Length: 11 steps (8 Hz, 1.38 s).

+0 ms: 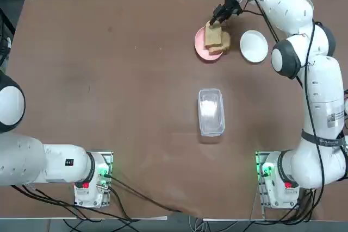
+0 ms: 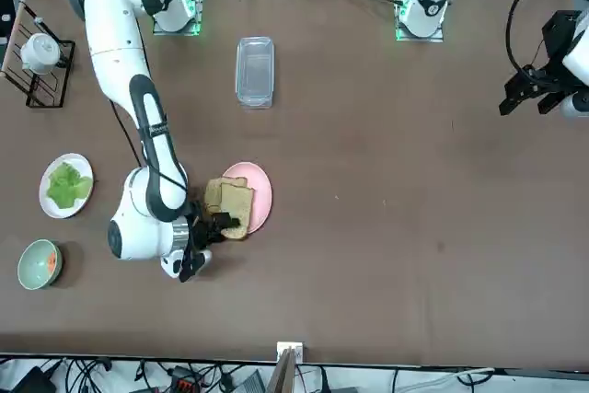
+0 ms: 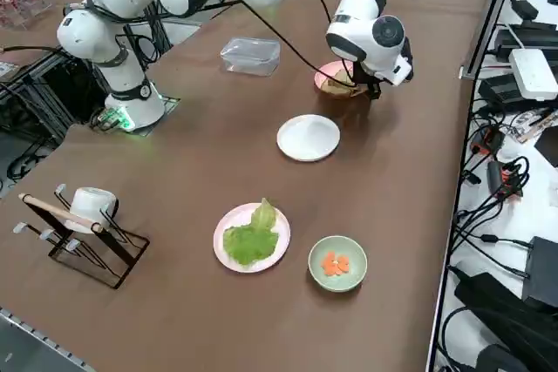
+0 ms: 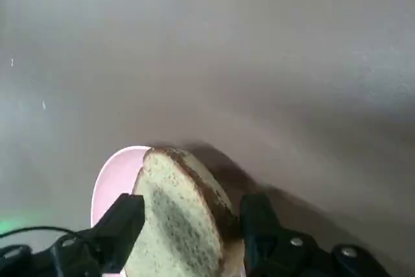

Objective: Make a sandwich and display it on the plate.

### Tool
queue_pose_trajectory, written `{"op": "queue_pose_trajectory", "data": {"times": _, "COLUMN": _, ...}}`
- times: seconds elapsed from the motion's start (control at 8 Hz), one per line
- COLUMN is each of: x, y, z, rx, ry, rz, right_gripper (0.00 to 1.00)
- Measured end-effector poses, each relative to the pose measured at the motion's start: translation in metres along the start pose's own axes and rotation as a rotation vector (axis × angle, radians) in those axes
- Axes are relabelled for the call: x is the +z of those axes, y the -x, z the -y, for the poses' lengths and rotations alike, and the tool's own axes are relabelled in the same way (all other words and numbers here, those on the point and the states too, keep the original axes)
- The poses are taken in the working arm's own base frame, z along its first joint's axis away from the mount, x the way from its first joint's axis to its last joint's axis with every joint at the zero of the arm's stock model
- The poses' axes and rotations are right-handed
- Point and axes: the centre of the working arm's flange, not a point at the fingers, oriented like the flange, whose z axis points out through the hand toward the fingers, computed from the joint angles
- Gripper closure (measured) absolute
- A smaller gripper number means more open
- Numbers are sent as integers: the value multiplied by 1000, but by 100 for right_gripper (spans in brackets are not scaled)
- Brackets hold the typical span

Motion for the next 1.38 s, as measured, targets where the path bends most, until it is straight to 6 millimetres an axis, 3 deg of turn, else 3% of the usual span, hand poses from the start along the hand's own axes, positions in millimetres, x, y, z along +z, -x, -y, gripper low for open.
{"op": "queue_pose_trajectory", "data": {"times": 0.12, "x": 0, "y": 0, "z": 0, "rx": 0, "ry": 1, "rz": -2, "right_gripper": 37}}
{"op": "queue_pose_trajectory", "data": {"times": 0.25, "x": 0, "y": 0, "z": 0, "rx": 0, "ry": 2, "rz": -3, "right_gripper": 52}}
{"op": "queue_pose_trajectory", "data": {"times": 0.38, "x": 0, "y": 0, "z": 0, "rx": 0, "ry": 2, "rz": -4, "right_gripper": 57}}
{"op": "queue_pose_trajectory", "data": {"times": 0.5, "x": -1, "y": 0, "z": 0, "rx": 0, "ry": 2, "rz": -4, "right_gripper": 77}}
{"op": "queue_pose_trajectory", "data": {"times": 0.62, "x": -1, "y": -1, "z": 0, "rx": -1, "ry": 3, "rz": -5, "right_gripper": 90}}
{"op": "queue_pose_trajectory", "data": {"times": 1.0, "x": -12, "y": -5, "z": 7, "rx": -1, "ry": 4, "rz": -23, "right_gripper": 90}}
{"op": "queue_pose_trajectory", "data": {"times": 1.38, "x": -69, "y": -18, "z": 49, "rx": 57, "ry": 14, "rz": -66, "right_gripper": 90}}
